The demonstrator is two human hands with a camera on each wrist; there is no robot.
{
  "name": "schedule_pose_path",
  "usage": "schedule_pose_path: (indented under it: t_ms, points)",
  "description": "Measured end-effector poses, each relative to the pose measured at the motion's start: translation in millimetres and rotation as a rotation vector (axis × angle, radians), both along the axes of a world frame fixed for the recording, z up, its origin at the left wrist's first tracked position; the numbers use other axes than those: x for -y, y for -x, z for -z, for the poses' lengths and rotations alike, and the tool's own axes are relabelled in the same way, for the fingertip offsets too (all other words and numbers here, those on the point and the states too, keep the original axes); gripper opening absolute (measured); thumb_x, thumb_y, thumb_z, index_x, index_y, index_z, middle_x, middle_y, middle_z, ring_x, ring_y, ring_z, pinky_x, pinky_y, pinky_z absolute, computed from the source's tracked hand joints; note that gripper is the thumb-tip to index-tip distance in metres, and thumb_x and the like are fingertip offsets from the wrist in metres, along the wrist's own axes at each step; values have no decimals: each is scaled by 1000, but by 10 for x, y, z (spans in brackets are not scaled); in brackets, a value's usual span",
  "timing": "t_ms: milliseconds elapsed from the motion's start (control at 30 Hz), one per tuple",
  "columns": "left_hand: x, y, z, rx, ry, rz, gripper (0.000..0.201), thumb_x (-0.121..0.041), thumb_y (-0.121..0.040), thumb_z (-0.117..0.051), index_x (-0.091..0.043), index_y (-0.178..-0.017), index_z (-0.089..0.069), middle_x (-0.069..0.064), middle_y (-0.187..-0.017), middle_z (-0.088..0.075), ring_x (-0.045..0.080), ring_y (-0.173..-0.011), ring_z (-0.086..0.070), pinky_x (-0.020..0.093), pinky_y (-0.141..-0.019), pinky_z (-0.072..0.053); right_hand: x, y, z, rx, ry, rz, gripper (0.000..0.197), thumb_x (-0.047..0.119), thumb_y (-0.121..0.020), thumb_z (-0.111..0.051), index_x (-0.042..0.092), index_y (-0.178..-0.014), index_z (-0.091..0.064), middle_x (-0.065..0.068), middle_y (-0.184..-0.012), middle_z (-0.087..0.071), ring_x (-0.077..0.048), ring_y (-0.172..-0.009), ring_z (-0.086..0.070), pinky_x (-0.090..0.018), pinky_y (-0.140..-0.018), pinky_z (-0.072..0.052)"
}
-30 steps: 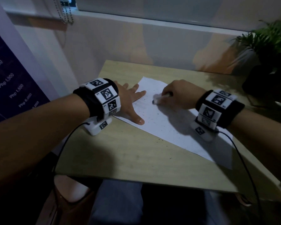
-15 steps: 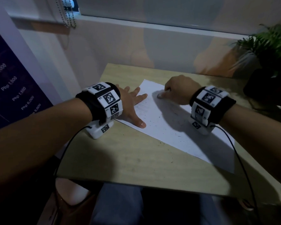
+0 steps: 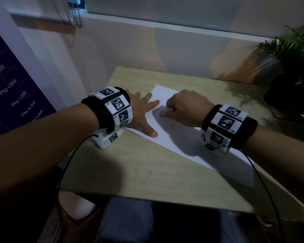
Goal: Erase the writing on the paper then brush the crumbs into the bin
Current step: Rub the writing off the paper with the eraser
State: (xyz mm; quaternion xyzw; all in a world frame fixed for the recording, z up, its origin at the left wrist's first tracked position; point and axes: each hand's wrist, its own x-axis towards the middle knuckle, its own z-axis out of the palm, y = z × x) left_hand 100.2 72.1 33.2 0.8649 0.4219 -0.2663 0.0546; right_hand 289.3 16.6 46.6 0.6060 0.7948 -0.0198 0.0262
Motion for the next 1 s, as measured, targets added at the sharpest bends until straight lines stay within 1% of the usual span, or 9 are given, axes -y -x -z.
schedule_pose_path:
  t_ms: [100, 200, 267, 400, 567, 667, 767, 867, 1000]
  points:
    - [15, 1, -10, -10, 1, -1, 128, -102, -63, -40, -41, -156, 23, -6, -166, 27, 29, -157, 10, 59, -124, 2, 19, 14, -27, -82, 117, -57, 48, 60, -91, -58, 17, -70, -63, -1, -63, -58, -19, -62, -53, -32, -56, -40]
    - [33, -4, -30, -6, 4, 4, 128, -102, -63, -40, -41, -156, 22, -6, -166, 26, 29, -157, 9, 59, -124, 2, -176, -145, -48, -80, 71, 89, 54, 64, -88, -60, 16, -64, -59, -4, -65, -58, -27, -67, -58, -35, -60, -45]
    - [36, -8, -44, -6, 21, -6, 129, -101, -63, -43, -41, -156, 22, -6, -166, 27, 30, -157, 11, 60, -124, 3, -178, -138, -38, -15, 1, 122, 52, 57, -92, -58, 14, -64, -55, -5, -67, -56, -30, -69, -59, -31, -57, -41]
    - [33, -26, -41, -15, 23, -17, 126, -99, -66, -44, -41, -156, 23, -6, -166, 28, 30, -157, 11, 61, -124, 3, 92, 20, 5, 69, -48, -32, 47, 47, -99, -50, 9, -71, -53, -4, -63, -48, -26, -63, -50, -28, -49, -24]
    - [42, -12, -27, -6, 6, -4, 127, -101, -65, -42, -41, -156, 22, -6, -166, 27, 30, -157, 10, 61, -124, 2, -52, -189, -38, -63, 70, 40, 58, 66, -89, -56, 16, -61, -51, -3, -59, -52, -26, -60, -52, -33, -55, -40]
    - [33, 0, -27, 3, 13, -8, 128, -102, -63, -42, -42, -156, 22, -6, -166, 26, 30, -157, 10, 61, -124, 2, -44, -163, -60, 45, -40, 74, 50, 51, -96, -53, 11, -66, -49, -7, -65, -50, -31, -62, -50, -29, -51, -35]
    - [18, -4, -6, -4, 3, -4, 127, -102, -64, -42, -42, -156, 23, -7, -166, 27, 30, -157, 9, 60, -124, 1, 158, 34, 0, 132, -123, -55, 38, 41, -100, -47, 13, -74, -52, -5, -72, -51, -29, -66, -50, -28, -49, -24]
    - [20, -26, -25, -18, 5, -4, 127, -100, -65, -43, -41, -156, 23, -6, -167, 26, 30, -157, 9, 60, -124, 1, 213, 71, 11, 8, -2, -113, 46, 51, -97, -53, 18, -65, -48, 1, -64, -52, -23, -62, -51, -31, -53, -33]
    - [19, -13, -30, -13, 18, -2, 130, -103, -61, -40, -41, -156, 23, -7, -166, 27, 30, -157, 9, 61, -124, 1, -96, -159, -56, -32, 38, 82, 56, 61, -90, -56, 14, -62, -51, -3, -64, -51, -28, -66, -54, -33, -58, -42]
